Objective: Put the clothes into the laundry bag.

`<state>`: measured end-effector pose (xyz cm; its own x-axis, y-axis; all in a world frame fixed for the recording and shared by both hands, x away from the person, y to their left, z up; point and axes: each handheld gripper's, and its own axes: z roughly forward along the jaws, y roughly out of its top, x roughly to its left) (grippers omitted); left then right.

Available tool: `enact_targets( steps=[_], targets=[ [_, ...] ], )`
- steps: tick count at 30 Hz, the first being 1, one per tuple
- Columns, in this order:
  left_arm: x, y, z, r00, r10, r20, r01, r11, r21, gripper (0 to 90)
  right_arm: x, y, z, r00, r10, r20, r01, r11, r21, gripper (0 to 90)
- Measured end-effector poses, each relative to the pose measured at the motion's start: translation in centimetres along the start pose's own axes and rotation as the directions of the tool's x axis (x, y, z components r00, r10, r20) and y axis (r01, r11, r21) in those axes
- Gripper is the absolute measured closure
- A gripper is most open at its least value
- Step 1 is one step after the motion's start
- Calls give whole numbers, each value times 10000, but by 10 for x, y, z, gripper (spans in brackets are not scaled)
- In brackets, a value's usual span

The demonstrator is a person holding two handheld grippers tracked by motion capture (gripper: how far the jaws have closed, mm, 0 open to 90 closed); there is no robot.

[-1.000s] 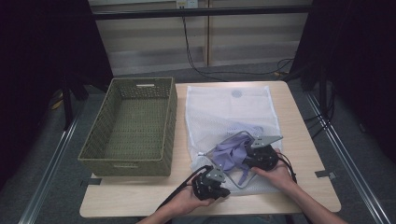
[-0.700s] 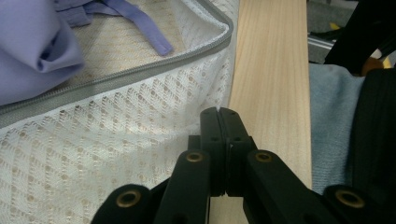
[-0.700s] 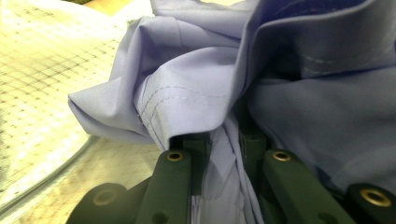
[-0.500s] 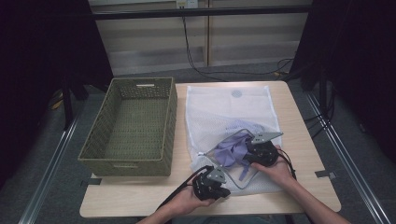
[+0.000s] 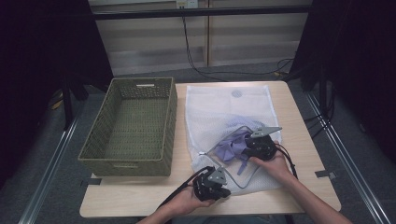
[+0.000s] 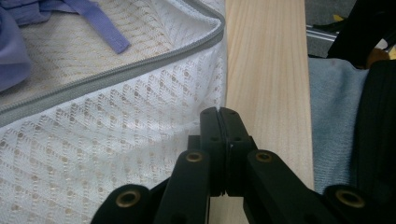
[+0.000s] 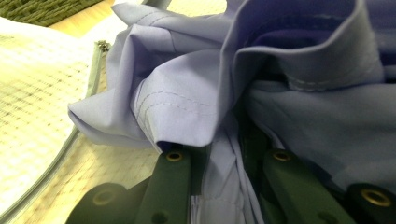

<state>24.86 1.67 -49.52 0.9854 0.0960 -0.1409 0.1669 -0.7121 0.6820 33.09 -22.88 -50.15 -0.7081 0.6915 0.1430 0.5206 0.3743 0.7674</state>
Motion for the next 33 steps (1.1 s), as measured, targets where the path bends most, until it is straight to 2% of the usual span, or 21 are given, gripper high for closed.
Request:
enact_targets(
  steps=[4,10,12,14,16,23,27,29,33],
  targets=[
    [3,-1,0,9996,-160,243,160,9999,-11,897,-1,0,0,10000,56,-18,-56,10000,-14,786],
    [3,0,-1,9997,-190,174,189,9998,50,897,-5,5,4,9998,179,130,-179,9998,-17,785],
    [4,1,-2,9997,-123,199,116,9994,321,897,-7,7,7,9996,244,172,-243,9997,-30,784],
    [3,1,-2,9999,-114,49,112,9995,297,897,-8,9,8,9992,363,175,-363,9993,-11,784],
    [3,0,-1,9997,-177,186,176,9998,51,897,-8,11,9,9993,295,239,-296,9996,2,784],
    [3,0,-1,9995,-168,268,166,9998,67,897,-11,16,13,9984,472,323,-472,9989,-10,782],
    [3,-1,0,9996,-193,219,193,9998,-17,897,-10,16,11,9979,592,254,-590,9982,-85,749],
    [3,-1,0,9996,-182,208,182,9998,-16,897,-8,18,7,9986,496,160,-494,9987,-137,719],
    [3,-1,0,9996,-198,218,199,9998,-18,897,-4,20,-4,9990,309,-320,-320,9988,-375,682]
  ],
)
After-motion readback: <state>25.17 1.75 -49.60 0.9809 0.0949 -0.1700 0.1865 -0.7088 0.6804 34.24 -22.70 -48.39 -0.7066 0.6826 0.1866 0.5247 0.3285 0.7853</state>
